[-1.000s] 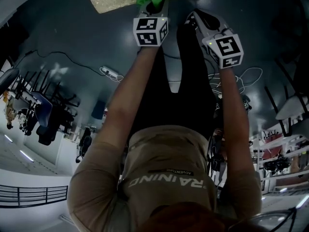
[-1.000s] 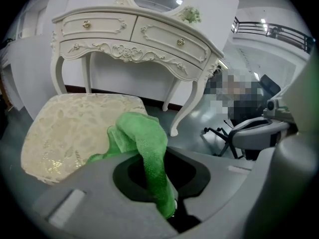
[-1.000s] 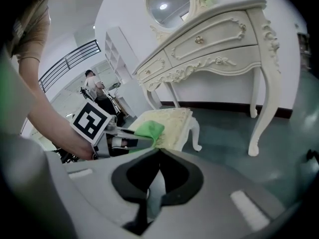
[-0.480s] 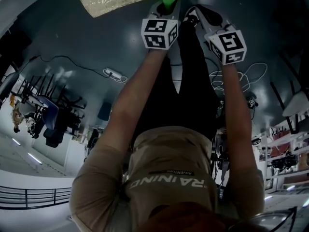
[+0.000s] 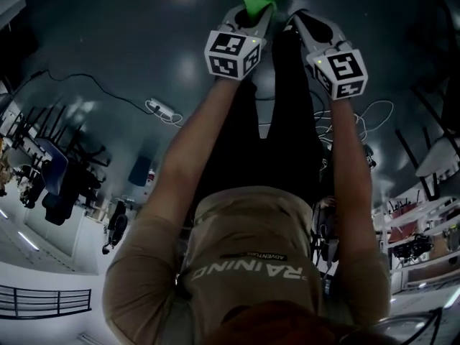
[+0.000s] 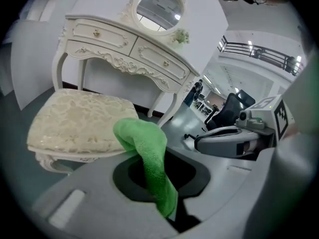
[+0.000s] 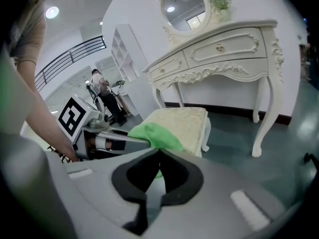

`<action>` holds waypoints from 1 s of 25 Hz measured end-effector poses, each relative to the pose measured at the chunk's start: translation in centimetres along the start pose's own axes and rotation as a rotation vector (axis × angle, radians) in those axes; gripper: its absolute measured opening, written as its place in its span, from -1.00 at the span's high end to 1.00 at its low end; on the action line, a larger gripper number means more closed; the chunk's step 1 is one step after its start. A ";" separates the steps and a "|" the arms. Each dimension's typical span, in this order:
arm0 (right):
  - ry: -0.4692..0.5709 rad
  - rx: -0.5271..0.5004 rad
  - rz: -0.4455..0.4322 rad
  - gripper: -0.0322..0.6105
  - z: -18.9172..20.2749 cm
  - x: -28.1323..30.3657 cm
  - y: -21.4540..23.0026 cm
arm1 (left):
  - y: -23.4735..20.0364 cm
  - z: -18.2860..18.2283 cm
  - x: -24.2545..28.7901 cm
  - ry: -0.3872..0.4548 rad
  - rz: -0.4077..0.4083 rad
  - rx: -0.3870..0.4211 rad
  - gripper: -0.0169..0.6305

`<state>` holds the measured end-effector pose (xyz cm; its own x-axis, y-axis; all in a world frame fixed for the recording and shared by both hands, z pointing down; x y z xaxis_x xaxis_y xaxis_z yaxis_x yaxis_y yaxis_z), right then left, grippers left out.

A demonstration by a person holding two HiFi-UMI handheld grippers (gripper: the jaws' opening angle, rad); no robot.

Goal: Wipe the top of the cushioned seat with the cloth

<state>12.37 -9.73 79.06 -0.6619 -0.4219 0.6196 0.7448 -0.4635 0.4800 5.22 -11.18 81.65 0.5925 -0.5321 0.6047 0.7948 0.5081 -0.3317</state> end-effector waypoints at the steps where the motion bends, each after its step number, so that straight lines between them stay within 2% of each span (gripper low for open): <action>1: 0.002 -0.014 -0.002 0.89 1.1 0.2 -1.7 | -0.4 1.2 -1.9 0.006 -0.003 0.012 0.80; 4: 0.020 -0.021 -0.001 0.89 4.2 0.0 -6.6 | -1.3 4.9 -7.4 0.014 -0.006 0.036 0.80; 9: 0.069 0.051 0.021 0.89 5.9 -1.8 -15.2 | -2.6 7.6 -16.2 0.012 -0.024 0.053 0.80; 14: 0.167 0.109 0.073 0.89 4.8 -7.2 -22.8 | -0.8 5.3 -25.6 0.071 -0.033 0.121 0.80; 18: 0.200 0.116 0.105 0.89 3.6 -12.8 -27.4 | 2.1 2.9 -33.0 0.104 -0.036 0.121 0.80; 25: 0.257 0.102 0.081 0.89 1.7 -20.6 -31.5 | 7.9 -0.6 -39.8 0.143 -0.096 0.123 0.80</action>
<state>2.68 14.83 52.23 -0.5901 -0.6440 0.4869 0.7920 -0.3448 0.5038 -12.01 13.60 54.59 0.5346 -0.6684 0.5172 0.8316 0.5250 -0.1811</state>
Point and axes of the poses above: the fingertips, and each gripper's own axes: x forward along the fingers, y to its right, z out of its underside, the point moved 1 cm from there along -x, backward along the fingers, and after that the axes turned 10 degrees about x, right-handed, at the moved point
